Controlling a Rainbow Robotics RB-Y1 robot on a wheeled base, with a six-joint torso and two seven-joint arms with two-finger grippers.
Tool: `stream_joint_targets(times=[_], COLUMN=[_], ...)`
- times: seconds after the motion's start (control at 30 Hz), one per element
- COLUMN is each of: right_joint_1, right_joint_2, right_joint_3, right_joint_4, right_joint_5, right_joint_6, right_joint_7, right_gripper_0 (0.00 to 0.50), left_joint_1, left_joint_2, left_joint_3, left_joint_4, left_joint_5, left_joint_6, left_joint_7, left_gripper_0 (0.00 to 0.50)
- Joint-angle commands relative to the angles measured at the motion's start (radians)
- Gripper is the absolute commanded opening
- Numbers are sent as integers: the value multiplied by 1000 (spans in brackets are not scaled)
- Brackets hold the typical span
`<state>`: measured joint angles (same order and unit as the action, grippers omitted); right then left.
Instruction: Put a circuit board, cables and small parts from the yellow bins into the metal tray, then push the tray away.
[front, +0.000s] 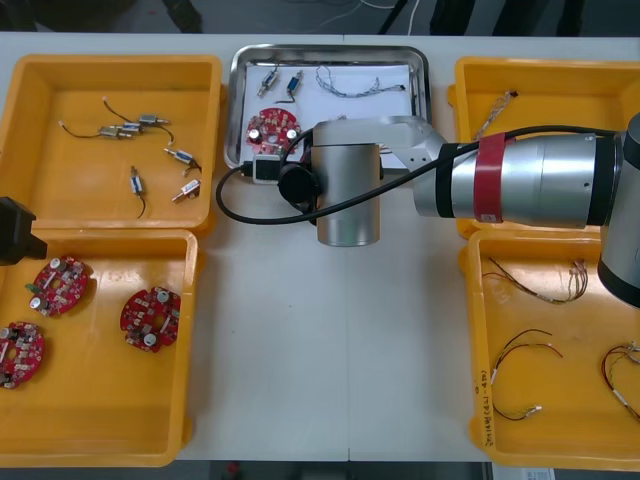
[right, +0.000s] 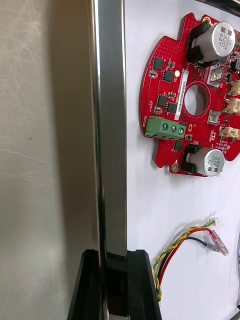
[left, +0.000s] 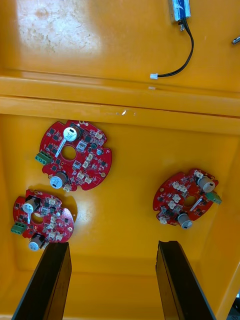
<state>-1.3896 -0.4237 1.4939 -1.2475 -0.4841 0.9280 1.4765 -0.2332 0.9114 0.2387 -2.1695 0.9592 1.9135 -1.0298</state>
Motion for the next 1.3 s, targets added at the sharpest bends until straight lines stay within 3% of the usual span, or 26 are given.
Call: stream_joint_targets(times=[0.03, 0.2, 0.27, 0.37, 0.43, 0.5, 0.63, 0.87, 1.3], right_joint_1=[-59, -60, -59, -60, -59, -59, -66, -75, -62], right_joint_2=[-17, -17, -17, -17, -17, -17, -17, -17, -17], right_joint_3=[5, 6, 6, 6, 6, 5, 5, -63, -265], right_joint_4=[19, 28, 30, 28, 28, 28, 26, -4, -171], right_joint_5=[-8, -8, -8, -8, -8, -10, -37, -182, -335], right_joint_6=[-23, -31, -32, -32, -31, -32, -31, 9, 348], right_joint_7=[54, 56, 56, 56, 56, 54, 56, 73, 68], right_gripper_0=[0, 0, 29, 216, 405, 500, 500, 500, 500], left_joint_1=[15, 15, 15, 15, 15, 15, 15, 15, 15], left_joint_2=[37, 37, 37, 37, 37, 37, 37, 37, 37], left_joint_3=[30, 30, 30, 30, 30, 30, 30, 30, 30], left_joint_4=[-29, -29, -29, -29, -29, -29, -29, -29, -29], left_joint_5=[7, 7, 7, 7, 7, 7, 7, 7, 7], left_joint_6=[6, 6, 6, 6, 6, 6, 6, 6, 6], left_joint_7=[-102, -102, -102, -102, -102, -102, -102, -102, -102], left_gripper_0=[500, 500, 500, 500, 500, 500, 500, 500, 500])
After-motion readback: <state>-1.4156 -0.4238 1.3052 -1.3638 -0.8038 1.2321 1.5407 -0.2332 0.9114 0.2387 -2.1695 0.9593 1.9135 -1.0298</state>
